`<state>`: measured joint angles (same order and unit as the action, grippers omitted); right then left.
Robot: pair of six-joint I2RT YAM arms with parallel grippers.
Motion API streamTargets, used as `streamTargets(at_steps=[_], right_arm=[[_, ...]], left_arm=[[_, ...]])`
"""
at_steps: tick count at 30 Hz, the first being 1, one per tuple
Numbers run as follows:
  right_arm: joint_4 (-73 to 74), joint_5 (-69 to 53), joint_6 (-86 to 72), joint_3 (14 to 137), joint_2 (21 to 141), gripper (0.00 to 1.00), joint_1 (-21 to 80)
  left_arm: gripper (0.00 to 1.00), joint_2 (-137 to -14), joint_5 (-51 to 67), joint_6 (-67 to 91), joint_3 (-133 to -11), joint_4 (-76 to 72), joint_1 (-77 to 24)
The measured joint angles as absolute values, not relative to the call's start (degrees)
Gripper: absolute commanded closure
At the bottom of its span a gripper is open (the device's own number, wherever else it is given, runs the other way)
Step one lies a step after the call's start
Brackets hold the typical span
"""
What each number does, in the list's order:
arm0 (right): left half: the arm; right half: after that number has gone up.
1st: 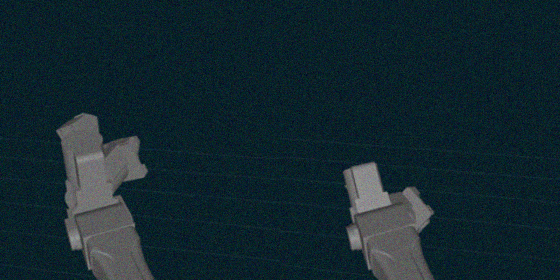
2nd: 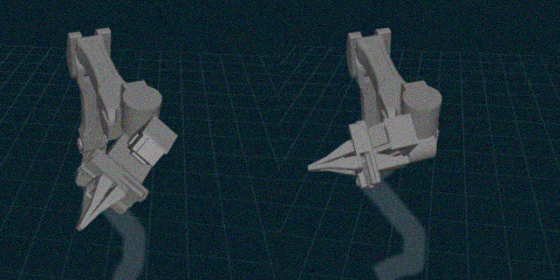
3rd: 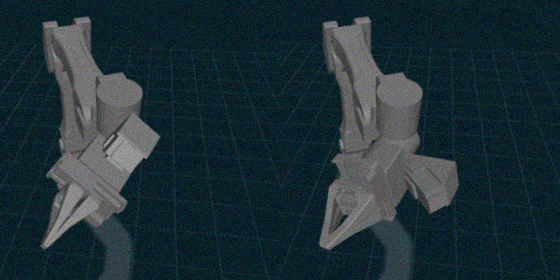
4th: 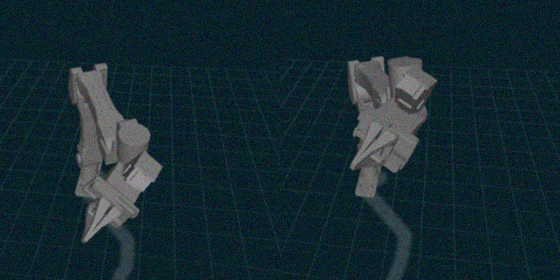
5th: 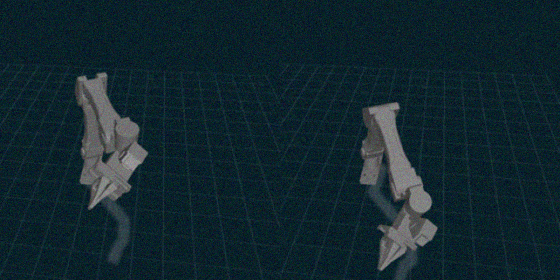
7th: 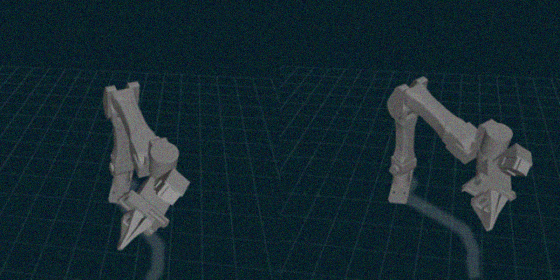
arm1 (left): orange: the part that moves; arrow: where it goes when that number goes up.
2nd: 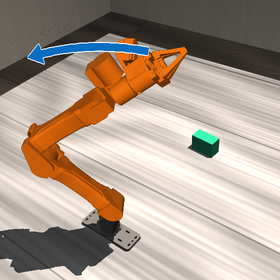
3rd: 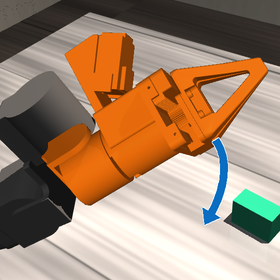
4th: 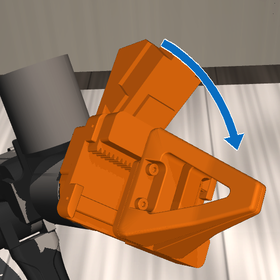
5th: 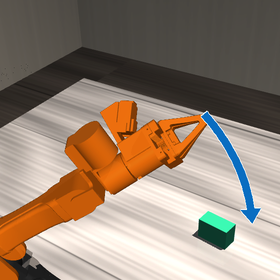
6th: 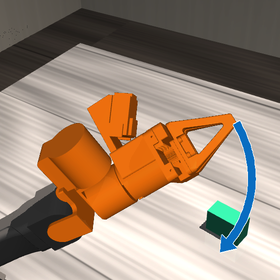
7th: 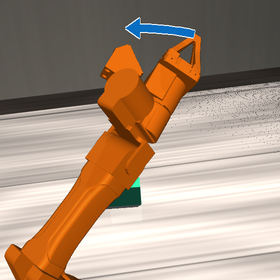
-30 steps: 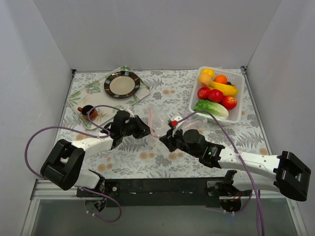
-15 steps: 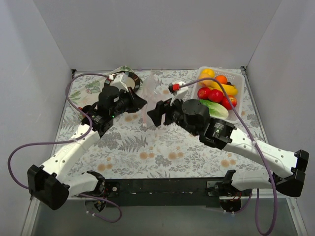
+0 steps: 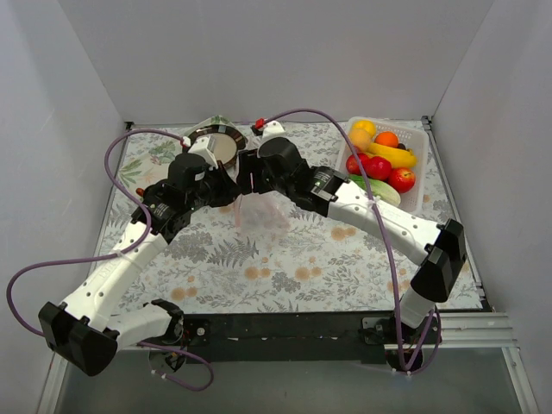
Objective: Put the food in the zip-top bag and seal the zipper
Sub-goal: Pick up the zipper food storage bag at the center of the board, then open the zipper of the food storage bag.
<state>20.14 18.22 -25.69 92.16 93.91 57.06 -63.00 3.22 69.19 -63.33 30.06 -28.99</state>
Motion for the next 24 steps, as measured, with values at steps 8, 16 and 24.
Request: streamTargets(at_steps=[8,16,24], right_arm=[[23.14,17.87,-27.27,94.04,96.79,0.99,56.95],[23.57,13.67,-26.92,90.74,96.36,0.99,51.11],[23.73,8.36,-26.09,87.94,99.37,0.91,47.22]], left_arm=[[1.00,-62.83,-7.55,71.22,-64.86,36.91,-29.02],[1.00,-63.11,-23.53,71.92,-74.78,46.52,-28.99],[1.00,-70.85,-22.90,70.85,-78.02,47.66,-29.41]])
